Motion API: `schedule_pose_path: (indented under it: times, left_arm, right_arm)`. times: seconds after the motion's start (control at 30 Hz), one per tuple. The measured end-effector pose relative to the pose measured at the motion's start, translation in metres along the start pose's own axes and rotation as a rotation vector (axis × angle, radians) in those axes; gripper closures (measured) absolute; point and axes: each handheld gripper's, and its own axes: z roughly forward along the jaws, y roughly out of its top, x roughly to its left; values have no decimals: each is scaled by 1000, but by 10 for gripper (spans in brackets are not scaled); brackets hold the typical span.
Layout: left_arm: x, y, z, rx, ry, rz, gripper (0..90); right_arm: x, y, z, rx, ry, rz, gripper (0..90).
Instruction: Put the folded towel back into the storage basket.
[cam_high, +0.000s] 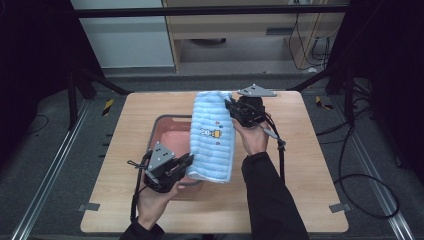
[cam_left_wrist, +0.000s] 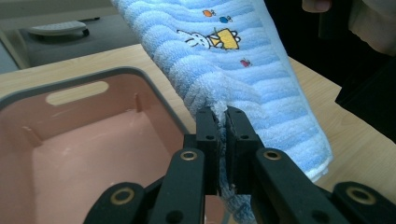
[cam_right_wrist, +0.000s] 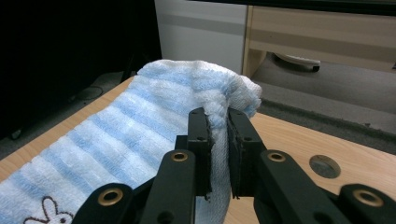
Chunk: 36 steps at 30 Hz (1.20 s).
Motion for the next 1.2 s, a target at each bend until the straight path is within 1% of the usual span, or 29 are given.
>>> schedule_pose_path:
  times: [0.13,0.2,0.23,0.27,0.33,0.47,0.63,0.67,0.83,1.0,1.03,1.07,1.2]
  left_arm:
    - [8,-1,-8,-7,22,6,854]
    - [9,-1,-9,-7,26,5,853]
    - [11,-1,-11,-7,31,0,853]
    - [14,-2,-12,-7,37,-2,854]
    - [18,-4,-13,-5,43,-7,854]
    - [27,-7,-17,-8,48,-24,854]
    - [31,-8,-19,-8,53,-23,853]
    - [33,-9,-20,-9,55,-25,854]
    - [39,-11,-22,-2,56,-38,853]
    - [50,-15,-25,5,77,-55,853]
    - [55,-15,-25,-13,99,-18,853]
    - [57,-16,-26,-11,104,-20,853]
    - [63,-20,-25,-3,109,-47,854]
  right_arm:
    - [9,4,7,-2,15,0,813]
    - [14,6,12,-6,22,-2,813]
    - [14,6,12,-6,22,-2,813]
    - [19,7,17,-6,28,-7,813]
    - [23,8,22,-5,36,-10,813]
    - [28,9,30,-3,48,-5,813]
    - [34,8,38,0,58,-3,813]
    - [37,8,42,7,59,-10,813]
    - [42,9,50,9,67,-8,813]
    - [48,9,59,6,76,-4,812]
    - [49,8,62,8,76,-10,812]
    - [51,8,64,8,78,-10,812]
    - [56,6,74,15,87,-9,812]
